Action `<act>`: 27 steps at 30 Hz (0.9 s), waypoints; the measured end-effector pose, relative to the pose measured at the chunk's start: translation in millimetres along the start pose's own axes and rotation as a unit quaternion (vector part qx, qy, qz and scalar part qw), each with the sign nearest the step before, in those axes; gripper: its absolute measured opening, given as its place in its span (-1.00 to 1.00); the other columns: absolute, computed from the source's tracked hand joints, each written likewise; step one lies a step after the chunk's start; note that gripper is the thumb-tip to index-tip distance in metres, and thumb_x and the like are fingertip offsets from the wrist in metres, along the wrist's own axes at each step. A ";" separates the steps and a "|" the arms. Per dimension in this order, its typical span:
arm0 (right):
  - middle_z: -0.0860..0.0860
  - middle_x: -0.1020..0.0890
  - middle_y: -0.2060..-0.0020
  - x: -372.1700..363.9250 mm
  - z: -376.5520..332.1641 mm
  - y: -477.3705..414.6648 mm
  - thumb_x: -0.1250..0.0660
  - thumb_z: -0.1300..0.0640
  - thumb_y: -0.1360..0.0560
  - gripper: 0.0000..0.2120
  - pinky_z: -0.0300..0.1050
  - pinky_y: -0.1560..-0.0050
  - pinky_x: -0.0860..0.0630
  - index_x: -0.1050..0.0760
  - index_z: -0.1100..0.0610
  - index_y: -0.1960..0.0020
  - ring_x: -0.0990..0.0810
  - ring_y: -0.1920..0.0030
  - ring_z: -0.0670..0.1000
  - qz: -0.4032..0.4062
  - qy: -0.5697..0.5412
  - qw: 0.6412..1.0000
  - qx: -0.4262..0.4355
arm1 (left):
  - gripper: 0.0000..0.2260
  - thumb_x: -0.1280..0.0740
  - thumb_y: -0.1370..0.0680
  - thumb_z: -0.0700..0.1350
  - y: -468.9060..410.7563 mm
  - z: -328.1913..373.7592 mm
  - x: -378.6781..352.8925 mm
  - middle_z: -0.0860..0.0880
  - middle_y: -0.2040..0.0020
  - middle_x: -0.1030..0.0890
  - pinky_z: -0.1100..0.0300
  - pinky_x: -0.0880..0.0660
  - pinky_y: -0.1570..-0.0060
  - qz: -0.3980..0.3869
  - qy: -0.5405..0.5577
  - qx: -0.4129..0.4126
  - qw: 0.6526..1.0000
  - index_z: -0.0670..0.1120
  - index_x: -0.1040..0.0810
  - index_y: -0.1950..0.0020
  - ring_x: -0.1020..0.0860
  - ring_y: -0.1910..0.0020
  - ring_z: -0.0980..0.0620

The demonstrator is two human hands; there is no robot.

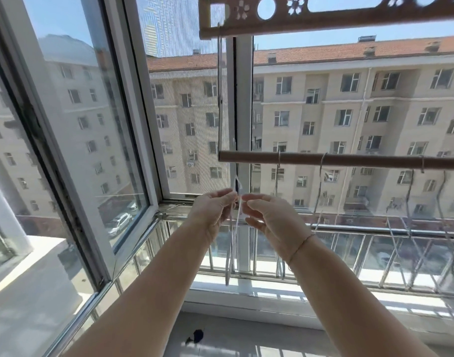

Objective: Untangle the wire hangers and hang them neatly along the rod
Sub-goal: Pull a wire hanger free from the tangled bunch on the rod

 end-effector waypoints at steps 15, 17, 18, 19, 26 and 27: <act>0.14 -0.52 0.04 -40.8 30.1 -3.0 -0.21 0.33 -0.49 -0.80 -0.01 -0.16 -0.47 -0.52 0.27 -0.08 -0.48 -0.01 0.05 -0.016 0.050 0.998 -0.034 | -0.85 -0.27 -0.53 -0.32 -3.0 -26.8 124.1 -0.10 0.14 -0.61 0.26 -0.37 0.23 0.055 -0.219 0.016 0.974 -0.17 -0.61 0.00 -0.48 0.24 0.07; 0.11 -0.53 0.06 -57.1 40.2 -2.0 -0.21 0.32 -0.50 -0.77 -0.04 -0.13 -0.47 -0.51 0.27 -0.12 -0.48 0.00 0.04 -0.019 0.071 0.997 -0.031 | -0.83 -0.27 -0.54 -0.30 0.0 -17.6 140.4 -0.07 0.10 -0.60 0.24 -0.36 0.15 0.056 -0.296 -0.008 0.954 -0.15 -0.61 -0.04 -0.50 0.16 0.06; 0.08 -0.54 0.07 -65.6 45.1 -1.6 -0.21 0.31 -0.50 -0.76 -0.08 -0.10 -0.46 -0.50 0.26 -0.15 -0.48 0.01 0.02 -0.022 0.096 0.995 -0.022 | -0.83 -0.27 -0.54 -0.29 1.3 -13.1 147.3 -0.06 0.08 -0.60 0.23 -0.34 0.10 0.052 -0.331 -0.019 0.942 -0.14 -0.61 -0.04 -0.50 0.09 0.05; 0.05 -0.55 0.05 -72.9 50.1 -1.5 -0.21 0.28 -0.51 -0.74 -0.12 -0.08 -0.45 -0.48 0.25 -0.18 -0.49 0.00 0.01 -0.023 0.132 0.991 -0.008 | -0.84 -0.26 -0.55 -0.27 1.4 -9.6 154.1 -0.04 0.06 -0.59 0.23 -0.33 0.10 0.046 -0.361 -0.027 0.931 -0.12 -0.61 -0.03 -0.49 0.05 0.04; 0.03 -0.49 -0.24 -68.2 106.8 -4.1 -0.26 0.10 -0.51 -0.62 -0.13 -0.31 -0.31 -0.41 0.17 -0.30 -0.42 -0.28 0.01 0.004 0.427 0.903 0.047 | -0.83 -0.24 -0.57 -0.23 -5.2 0.9 172.6 -0.07 -0.02 -0.60 0.35 -0.38 0.11 -0.021 -0.474 -0.062 0.878 -0.10 -0.60 -0.05 -0.53 -0.04 0.02; 0.00 -0.53 -0.14 -63.2 116.6 -2.5 -0.27 0.08 -0.51 -0.67 -0.17 -0.23 -0.35 -0.45 0.15 -0.25 -0.46 -0.20 -0.02 -0.008 0.430 0.902 0.032 | -0.83 -0.24 -0.57 -0.23 -6.7 -0.5 173.2 -0.09 -0.05 -0.60 0.33 -0.38 0.09 -0.032 -0.469 -0.060 0.881 -0.10 -0.60 -0.06 -0.53 -0.07 -0.02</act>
Point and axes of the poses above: each hand's wrist, its own y-axis away from the middle knuckle, its own x-axis out of the back of the hand, z = x × y, the point moved 10 cm from there along -y, towards the middle knuckle
